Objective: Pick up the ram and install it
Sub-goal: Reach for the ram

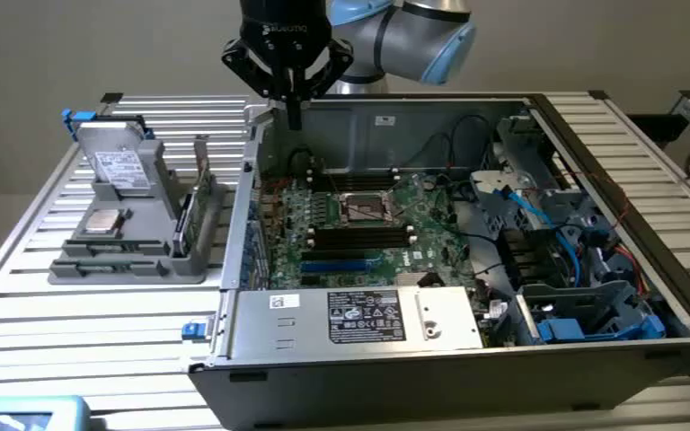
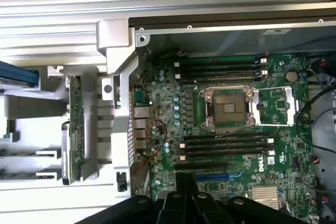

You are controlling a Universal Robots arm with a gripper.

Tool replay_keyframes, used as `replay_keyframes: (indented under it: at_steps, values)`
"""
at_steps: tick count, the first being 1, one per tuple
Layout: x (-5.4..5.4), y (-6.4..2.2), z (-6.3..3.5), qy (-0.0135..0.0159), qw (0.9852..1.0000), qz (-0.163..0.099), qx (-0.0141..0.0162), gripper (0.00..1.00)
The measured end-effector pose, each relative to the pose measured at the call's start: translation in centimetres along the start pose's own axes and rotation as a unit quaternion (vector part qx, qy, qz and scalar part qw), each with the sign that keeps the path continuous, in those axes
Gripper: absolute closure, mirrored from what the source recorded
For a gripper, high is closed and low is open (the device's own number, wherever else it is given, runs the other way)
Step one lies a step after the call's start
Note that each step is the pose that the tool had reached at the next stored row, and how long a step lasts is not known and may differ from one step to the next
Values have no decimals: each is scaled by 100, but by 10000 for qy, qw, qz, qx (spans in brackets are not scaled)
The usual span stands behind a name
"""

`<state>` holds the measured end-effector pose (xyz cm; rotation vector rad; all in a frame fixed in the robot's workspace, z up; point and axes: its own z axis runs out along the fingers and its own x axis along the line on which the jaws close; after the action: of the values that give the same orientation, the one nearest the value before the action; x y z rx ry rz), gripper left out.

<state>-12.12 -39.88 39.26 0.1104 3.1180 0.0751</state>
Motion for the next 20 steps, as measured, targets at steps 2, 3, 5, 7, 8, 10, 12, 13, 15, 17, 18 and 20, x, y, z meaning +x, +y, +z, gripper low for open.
replay_keyframes:
  at_steps: [2, 3, 5, 7, 8, 10, 12, 13, 15, 17, 18, 20]
  values:
    - [0, 0, 0, 0, 10000, 0, 0, 89]
    - [0, 0, 0, 0, 10000, 0, 0, 89]
    - [0, 0, 0, 0, 10000, 0, 0, 89]
    - [0, 0, 0, 0, 10000, 0, 0, 89]
    - [0, 0, 0, 0, 10000, 0, 0, 89]
    - [0, 0, 0, 0, 10000, 0, 0, 89]
    - [1, -6, 0, 1, 10000, 0, 1, 89]
    - [5, -14, 1, 1, 10000, 1, 2, 89]
    - [19, -41, 3, 0, 10000, 1, 1, 89]
    - [44, -75, 3, 0, 10000, 0, 0, 89]
    - [58, -89, 3, 0, 10000, 0, 0, 89]
    - [90, -117, 3, 0, 10000, 0, 1, 89]
